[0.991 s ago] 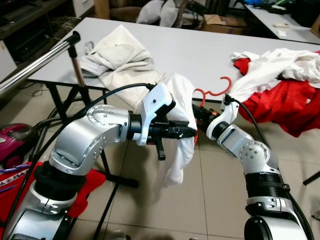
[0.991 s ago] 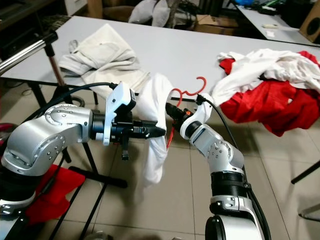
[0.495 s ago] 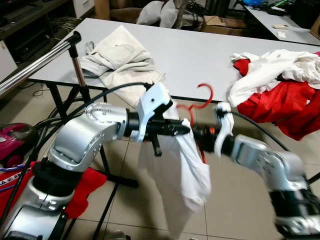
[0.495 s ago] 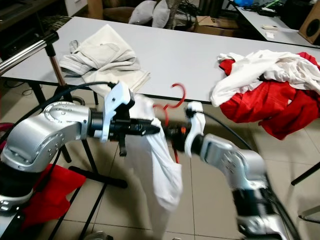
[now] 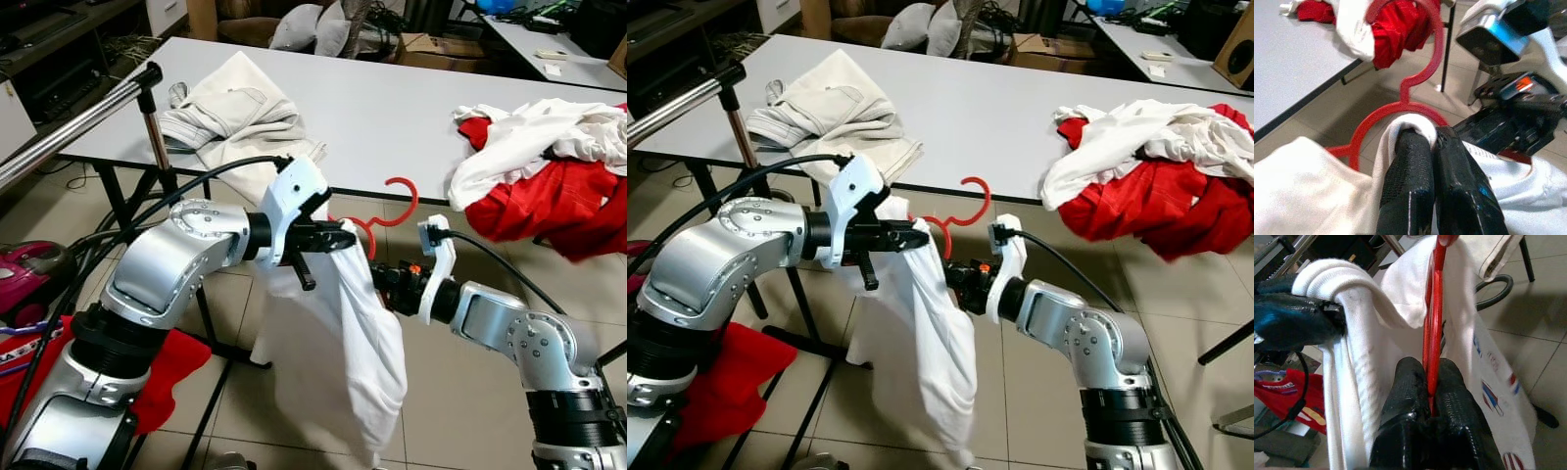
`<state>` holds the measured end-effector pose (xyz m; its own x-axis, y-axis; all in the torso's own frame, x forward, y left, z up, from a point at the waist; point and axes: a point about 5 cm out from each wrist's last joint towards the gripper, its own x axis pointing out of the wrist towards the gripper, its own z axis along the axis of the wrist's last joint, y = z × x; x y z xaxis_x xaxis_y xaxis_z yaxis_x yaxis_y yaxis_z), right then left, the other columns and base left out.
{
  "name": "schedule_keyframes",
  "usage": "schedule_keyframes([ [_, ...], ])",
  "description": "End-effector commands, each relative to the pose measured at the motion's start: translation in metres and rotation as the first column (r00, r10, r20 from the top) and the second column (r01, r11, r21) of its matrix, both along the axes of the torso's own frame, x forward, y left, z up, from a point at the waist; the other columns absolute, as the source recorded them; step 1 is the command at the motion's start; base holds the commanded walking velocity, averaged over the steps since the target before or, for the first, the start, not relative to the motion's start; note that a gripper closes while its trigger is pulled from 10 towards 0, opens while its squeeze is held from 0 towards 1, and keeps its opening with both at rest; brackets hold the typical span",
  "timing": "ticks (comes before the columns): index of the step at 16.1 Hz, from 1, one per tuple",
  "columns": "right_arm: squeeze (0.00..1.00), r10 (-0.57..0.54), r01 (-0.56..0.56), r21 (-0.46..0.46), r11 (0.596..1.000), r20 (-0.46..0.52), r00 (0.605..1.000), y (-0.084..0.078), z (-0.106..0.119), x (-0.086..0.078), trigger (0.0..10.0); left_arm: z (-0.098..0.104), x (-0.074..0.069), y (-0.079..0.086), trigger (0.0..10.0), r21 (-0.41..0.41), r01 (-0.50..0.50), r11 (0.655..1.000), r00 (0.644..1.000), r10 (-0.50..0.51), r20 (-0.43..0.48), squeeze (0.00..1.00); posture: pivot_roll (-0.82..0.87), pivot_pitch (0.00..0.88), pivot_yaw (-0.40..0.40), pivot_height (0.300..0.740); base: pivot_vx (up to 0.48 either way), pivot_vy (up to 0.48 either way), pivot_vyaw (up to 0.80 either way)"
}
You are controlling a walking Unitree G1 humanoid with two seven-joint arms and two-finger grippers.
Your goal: Hang hanger
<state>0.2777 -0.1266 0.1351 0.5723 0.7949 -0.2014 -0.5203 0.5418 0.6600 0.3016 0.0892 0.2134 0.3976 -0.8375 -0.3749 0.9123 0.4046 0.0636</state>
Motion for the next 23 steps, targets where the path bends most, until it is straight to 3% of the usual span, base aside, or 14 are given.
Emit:
schedule_keyframes([
  [1,0.0,-0.019,0.019,-0.009,1.0,0.013,1.0,-0.005,0.003,0.0,10.0,0.006,0.003,-0.001,0.0,0.01,-0.011,1.0,0.999,0.01,0.033,0.0,0.01,0.0,-0.047,0.74,0.0,0.0,0.0],
  [4,0.0,-0.103,0.103,0.034,0.994,-0.014,0.995,-0.015,0.004,0.004,10.0,0.006,0.002,0.003,0.1,-0.004,-0.045,0.999,0.998,0.045,0.038,0.0,0.02,0.0,-0.048,0.74,0.0,0.0,0.0],
  [6,0.0,-0.077,0.077,0.026,0.997,-0.011,0.997,-0.013,0.004,0.002,10.0,-0.004,0.009,0.007,0.0,0.066,-0.119,0.991,0.992,0.116,0.058,0.0,0.02,0.0,-0.053,0.74,0.0,0.0,0.0],
  [9,0.0,-0.085,0.085,0.018,0.996,-0.012,0.996,-0.015,0.004,0.003,10.0,-0.006,0.008,0.006,0.4,0.067,-0.12,0.991,0.992,0.116,0.056,0.0,0.02,0.0,-0.053,0.74,0.0,0.0,0.0],
  [10,0.0,-0.089,0.089,0.019,0.996,-0.013,0.996,-0.015,0.004,0.004,10.0,-0.006,0.007,0.003,2.5,0.052,-0.109,0.993,0.993,0.106,0.053,0.0,0.02,0.0,-0.053,0.74,0.0,0.0,0.0],
  [11,0.0,-0.09,0.09,0.02,0.996,-0.013,0.996,-0.015,0.004,0.004,10.0,-0.006,0.006,0.002,2.5,0.047,-0.103,0.994,0.994,0.101,0.052,0.0,0.02,0.0,-0.053,0.74,0.0,0.0,0.0],
  [12,0.0,-0.09,0.09,0.019,0.996,-0.014,0.996,-0.015,0.005,0.004,10.0,-0.005,0.005,-0.001,10.0,0.032,-0.107,0.994,0.993,0.106,0.047,0.0,0.02,0.0,-0.054,0.74,0.0,0.0,0.0],
  [14,0.0,-0.089,0.089,0.015,0.996,-0.013,0.996,-0.014,0.004,0.004,10.0,-0.003,0.003,-0.005,10.0,-0.004,-0.1,0.995,0.995,0.1,0.03,0.0,0.02,0.0,-0.052,0.74,0.0,0.0,0.0],
  [15,0.0,-0.088,0.089,0.012,0.996,-0.012,0.996,-0.014,0.004,0.004,10.0,-0.002,0.002,-0.005,10.0,-0.022,-0.097,0.995,0.995,0.098,0.016,0.93,0.02,0.0,-0.052,0.74,0.0,0.0,0.0],
  [16,0.0,-0.09,0.09,0.008,0.996,-0.011,0.996,-0.014,0.004,0.004,10.0,-0.003,0.001,-0.005,10.0,-0.022,-0.087,0.996,0.996,0.087,0.003,1.0,0.02,0.0,-0.052,0.74,0.0,0.0,0.0],
  [19,0.0,-0.088,0.088,-0.015,0.996,-0.005,0.996,-0.015,0.003,0.005,10.0,-0.003,-0.003,-0.005,10.0,-0.025,-0.07,0.997,0.997,0.069,-0.024,1.0,0.02,0.0,-0.052,0.74,0.0,0.0,0.0],
  [21,0.0,-0.091,0.091,-0.026,0.996,-0.001,0.996,-0.016,0.003,0.006,10.0,-0.006,-0.005,-0.002,10.0,0.012,-0.07,0.998,0.997,0.07,-0.044,1.0,0.02,0.0,-0.054,0.74,0.0,0.0,0.0],
  [23,0.0,-0.109,0.11,-0.074,0.991,0.022,0.994,-0.019,0.002,0.008,10.0,-0.017,-0.009,0.005,10.0,0.114,-0.069,0.991,0.993,0.079,-0.089,1.0,0.02,0.0,-0.054,0.74,0.0,0.0,0.0],
])
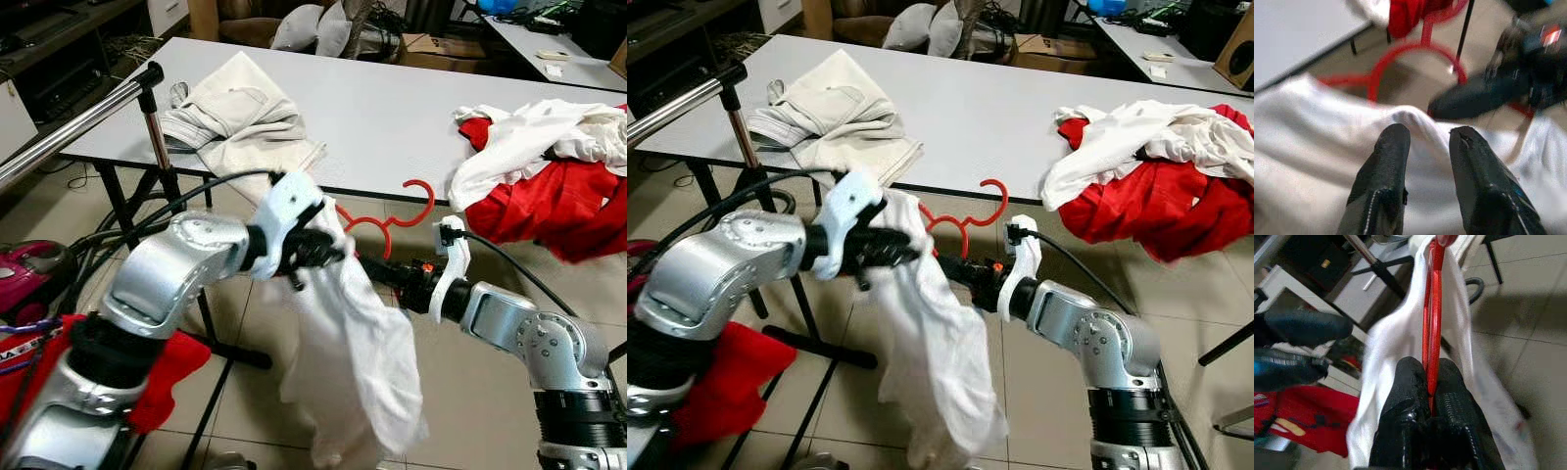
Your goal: Hang hanger
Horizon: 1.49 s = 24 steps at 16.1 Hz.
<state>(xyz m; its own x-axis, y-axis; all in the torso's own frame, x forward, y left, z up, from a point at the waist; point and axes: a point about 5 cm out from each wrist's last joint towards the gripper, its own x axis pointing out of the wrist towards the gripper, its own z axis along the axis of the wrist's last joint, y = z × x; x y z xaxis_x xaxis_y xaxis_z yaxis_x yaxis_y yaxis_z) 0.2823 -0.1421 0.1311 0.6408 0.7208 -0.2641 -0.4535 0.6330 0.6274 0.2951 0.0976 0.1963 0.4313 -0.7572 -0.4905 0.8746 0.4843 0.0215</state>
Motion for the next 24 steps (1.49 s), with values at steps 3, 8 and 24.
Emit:
schedule_keyframes([
  [3,0.0,-0.024,0.036,-0.152,0.988,0.081,0.996,-0.007,0.002,0.007,10.0,-0.005,-0.001,0.0,10.0,0.044,-0.023,0.999,1.0,0.024,-0.013,1.0,0.01,0.0,-0.047,0.74,0.0,0.0,0.0],
  [8,0.0,0.005,0.123,-0.538,0.834,0.231,0.973,-0.022,-0.011,0.013,10.0,-0.013,0.003,0.022,10.0,-0.143,-0.245,0.959,0.964,0.256,0.069,0.0,0.0,0.0,-0.037,0.74,0.0,0.0,0.0],
  [24,0.0,0.242,-0.013,-0.495,0.869,0.403,0.882,-0.008,-0.018,-0.001,10.0,-0.074,-0.037,0.069,10.0,-0.25,-0.66,0.708,0.7,0.701,0.137,0.0,0.03,0.0,-0.062,0.74,0.0,-0.212,0.45],
])
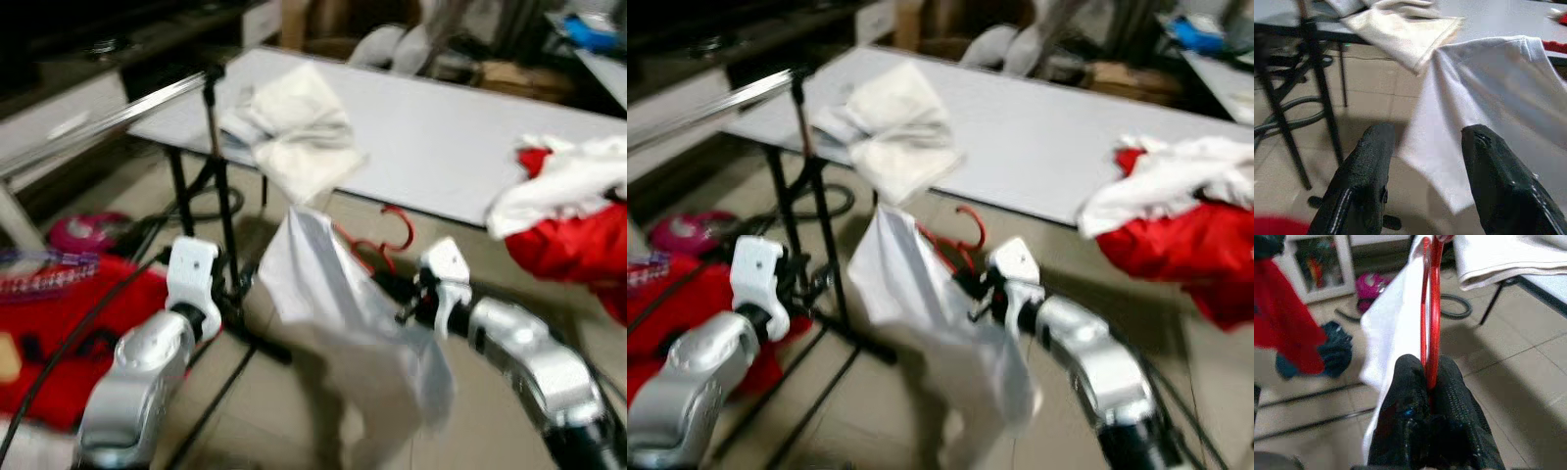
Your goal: Hang hanger
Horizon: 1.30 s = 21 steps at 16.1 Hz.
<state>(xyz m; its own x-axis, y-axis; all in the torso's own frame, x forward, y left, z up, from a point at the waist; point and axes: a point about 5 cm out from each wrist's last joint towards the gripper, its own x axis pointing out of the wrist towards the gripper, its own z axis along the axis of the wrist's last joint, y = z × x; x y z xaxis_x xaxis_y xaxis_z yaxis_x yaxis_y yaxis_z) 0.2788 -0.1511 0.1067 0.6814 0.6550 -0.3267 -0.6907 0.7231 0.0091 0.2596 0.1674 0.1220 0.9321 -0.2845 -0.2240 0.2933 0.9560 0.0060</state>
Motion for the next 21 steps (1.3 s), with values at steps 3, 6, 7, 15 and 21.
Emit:
schedule_keyframes([
  [3,0.0,0.008,-0.007,-0.006,1.0,0.026,1.0,-0.001,0.005,0.008,10.0,-0.002,-0.002,-0.001,10.0,0.026,-0.025,0.999,1.0,0.025,0.007,0.0,0.04,0.0,-0.073,0.74,0.0,-0.384,0.8],
  [6,0.0,-0.043,0.043,0.01,0.999,0.012,0.999,-0.001,0.0,0.01,10.0,-0.003,-0.002,-0.001,10.0,0.037,-0.022,0.999,1.0,0.022,0.007,0.0,0.03,0.0,-0.056,0.74,0.0,-0.377,0.8],
  [7,0.0,-0.055,0.055,0.014,0.998,0.004,0.998,-0.001,-0.002,0.01,10.0,-0.004,-0.002,0.0,10.0,0.042,-0.023,0.999,1.0,0.023,0.008,0.0,0.03,0.0,-0.05,0.74,0.0,-0.375,0.8],
  [15,0.0,-0.342,0.342,0.03,0.939,-0.015,0.94,-0.02,-0.013,0.002,10.0,0.004,0.011,-0.004,10.0,0.001,-0.022,1.0,0.998,0.021,0.065,0.0,0.01,0.0,-0.018,0.74,0.073,-0.046,0.3],
  [21,0.0,-0.373,0.373,-0.012,0.928,0.036,0.927,-0.029,-0.01,0.002,10.0,-0.006,0.01,-0.006,10.0,-0.009,-0.006,1.0,1.0,0.006,0.021,0.0,0.0,0.0,-0.006,0.74,0.396,0.0,0.0],
])
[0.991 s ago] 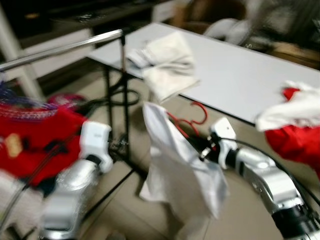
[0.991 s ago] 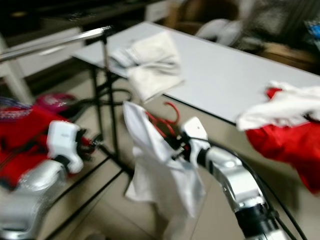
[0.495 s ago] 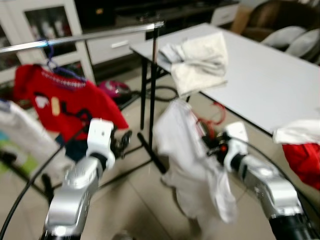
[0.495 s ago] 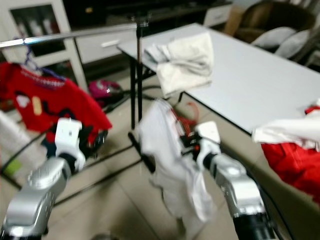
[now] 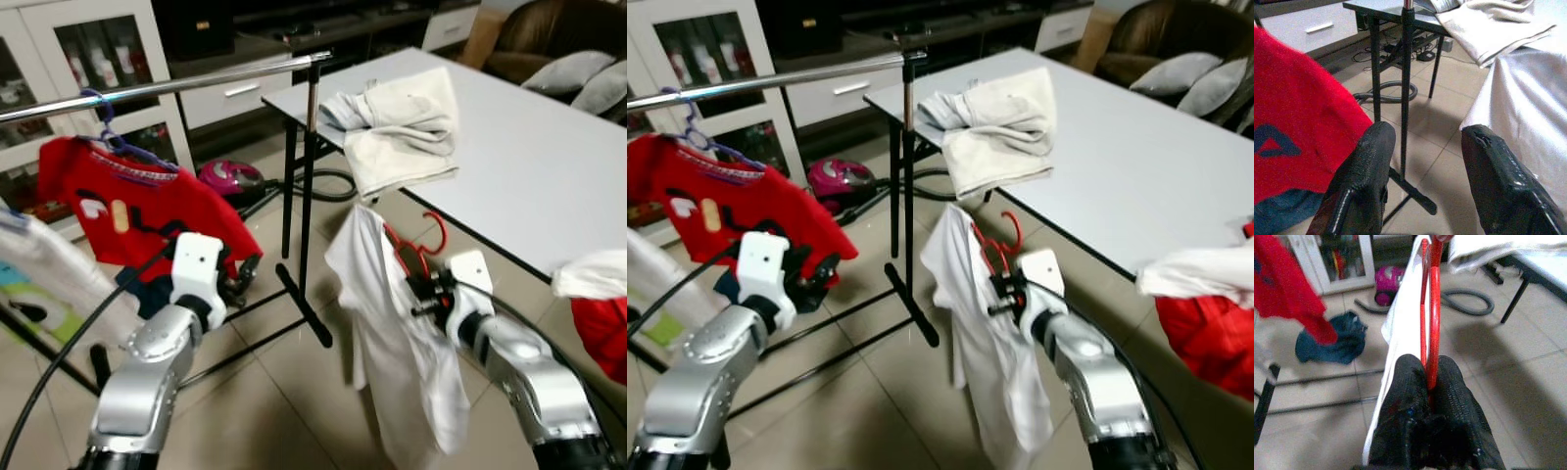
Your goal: Hang hanger
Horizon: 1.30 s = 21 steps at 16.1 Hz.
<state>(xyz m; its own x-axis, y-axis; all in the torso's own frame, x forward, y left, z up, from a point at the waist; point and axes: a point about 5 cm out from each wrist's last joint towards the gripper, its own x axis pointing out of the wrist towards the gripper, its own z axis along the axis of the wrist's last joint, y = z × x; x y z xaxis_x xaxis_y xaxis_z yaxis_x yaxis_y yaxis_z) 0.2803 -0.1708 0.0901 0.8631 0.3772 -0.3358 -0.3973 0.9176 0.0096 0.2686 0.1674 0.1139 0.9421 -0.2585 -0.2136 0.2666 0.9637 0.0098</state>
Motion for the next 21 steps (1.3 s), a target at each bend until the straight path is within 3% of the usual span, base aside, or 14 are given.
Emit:
schedule_keyframes([
  [1,0.0,-0.012,0.013,-0.027,1.0,0.053,0.999,-0.008,0.009,0.003,10.0,0.001,0.002,-0.007,10.0,-0.005,0.026,1.0,1.0,-0.026,0.011,0.0,0.0,0.0,-0.01,0.74,0.416,0.0,0.0],
  [8,0.0,0.171,-0.17,-0.029,0.985,0.036,0.985,0.009,0.011,0.003,10.0,0.01,-0.001,-0.008,10.0,0.019,0.036,0.999,0.998,-0.037,0.048,0.0,0.02,0.0,-0.028,0.74,0.417,0.0,0.73],
  [14,0.0,0.207,-0.206,-0.022,0.978,0.053,0.977,0.017,0.015,0.008,10.0,0.016,-0.005,-0.005,10.0,0.07,0.045,0.997,0.997,-0.05,0.065,0.0,0.05,0.0,-0.031,0.74,0.412,0.0,0.77],
  [17,0.0,0.175,-0.174,-0.019,0.985,0.074,0.982,0.01,0.017,0.008,10.0,0.02,-0.002,-0.008,10.0,0.083,0.062,0.995,0.995,-0.069,0.076,0.0,0.05,0.0,-0.021,0.74,0.411,0.0,0.77],
  [19,0.0,0.062,-0.07,0.051,0.996,0.145,0.988,0.0,0.028,0.013,10.0,0.024,-0.001,-0.013,10.0,0.057,0.098,0.994,0.991,-0.103,0.089,0.0,0.04,0.0,-0.016,0.74,0.195,0.0,0.24],
  [21,0.0,0.032,-0.043,0.046,0.998,0.214,0.976,-0.006,0.04,0.016,10.0,0.024,-0.005,-0.023,10.0,0.09,0.206,0.974,0.974,-0.214,0.079,0.0,0.04,0.0,-0.016,0.74,0.0,0.0,0.0],
])
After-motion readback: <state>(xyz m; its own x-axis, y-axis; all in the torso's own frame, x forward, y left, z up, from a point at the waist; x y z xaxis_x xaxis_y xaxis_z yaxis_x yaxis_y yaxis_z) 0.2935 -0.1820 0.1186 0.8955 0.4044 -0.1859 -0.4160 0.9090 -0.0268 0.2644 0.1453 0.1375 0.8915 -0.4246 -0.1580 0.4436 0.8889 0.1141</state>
